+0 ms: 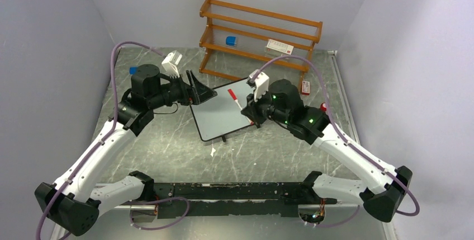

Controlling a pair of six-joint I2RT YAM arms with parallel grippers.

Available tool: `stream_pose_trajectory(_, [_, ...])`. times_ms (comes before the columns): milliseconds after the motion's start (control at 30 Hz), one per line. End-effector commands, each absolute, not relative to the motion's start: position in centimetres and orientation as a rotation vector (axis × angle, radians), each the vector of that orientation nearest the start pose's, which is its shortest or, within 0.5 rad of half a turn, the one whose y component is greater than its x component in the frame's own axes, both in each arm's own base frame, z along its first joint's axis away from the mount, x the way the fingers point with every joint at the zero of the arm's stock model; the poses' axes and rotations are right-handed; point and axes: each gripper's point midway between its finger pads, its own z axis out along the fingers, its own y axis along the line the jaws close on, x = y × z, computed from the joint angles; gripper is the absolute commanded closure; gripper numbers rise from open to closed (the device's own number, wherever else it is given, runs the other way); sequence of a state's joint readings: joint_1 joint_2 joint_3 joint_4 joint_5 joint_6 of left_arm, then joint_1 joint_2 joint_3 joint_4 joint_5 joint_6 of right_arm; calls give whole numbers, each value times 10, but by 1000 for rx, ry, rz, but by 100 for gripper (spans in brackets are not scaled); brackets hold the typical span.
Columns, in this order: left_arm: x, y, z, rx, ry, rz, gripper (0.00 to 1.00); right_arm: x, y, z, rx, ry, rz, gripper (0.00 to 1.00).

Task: Write a sentence on the whiteboard
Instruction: Open the whiteboard marker at the center of the board.

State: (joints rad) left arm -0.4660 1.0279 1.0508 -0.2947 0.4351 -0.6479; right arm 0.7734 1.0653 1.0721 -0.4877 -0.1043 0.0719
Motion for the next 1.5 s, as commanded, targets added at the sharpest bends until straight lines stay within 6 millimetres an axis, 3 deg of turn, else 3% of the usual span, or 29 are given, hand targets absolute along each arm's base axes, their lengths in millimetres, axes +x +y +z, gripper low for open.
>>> stream_pose_trajectory(0, [252,-245,315,127,1987,-1254,15,222,276,275,-878,1836,610,100])
stream_pose_trajectory(200, [254,-245,304,106,2038,-1238,24,214,299,282,-951,1768,527,100])
stream_pose_trajectory(467, [250,-250,294,126,2077,-1263,52,209,317,280,-979,1741,458,100])
stream_pose_trajectory(767, [242,-250,286,129,2098,-1280,70,210,324,280,-973,1727,433,100])
stream_pose_trajectory(1000, [235,-253,279,135,2120,-1300,72,211,328,279,-962,1723,428,100])
stream_pose_trajectory(1200, [235,-250,280,111,2100,-1291,95,213,331,281,-923,1726,442,100])
stream_pose_trajectory(1467, [238,-245,292,-34,1980,-1355,95,208,324,298,-746,1692,594,70])
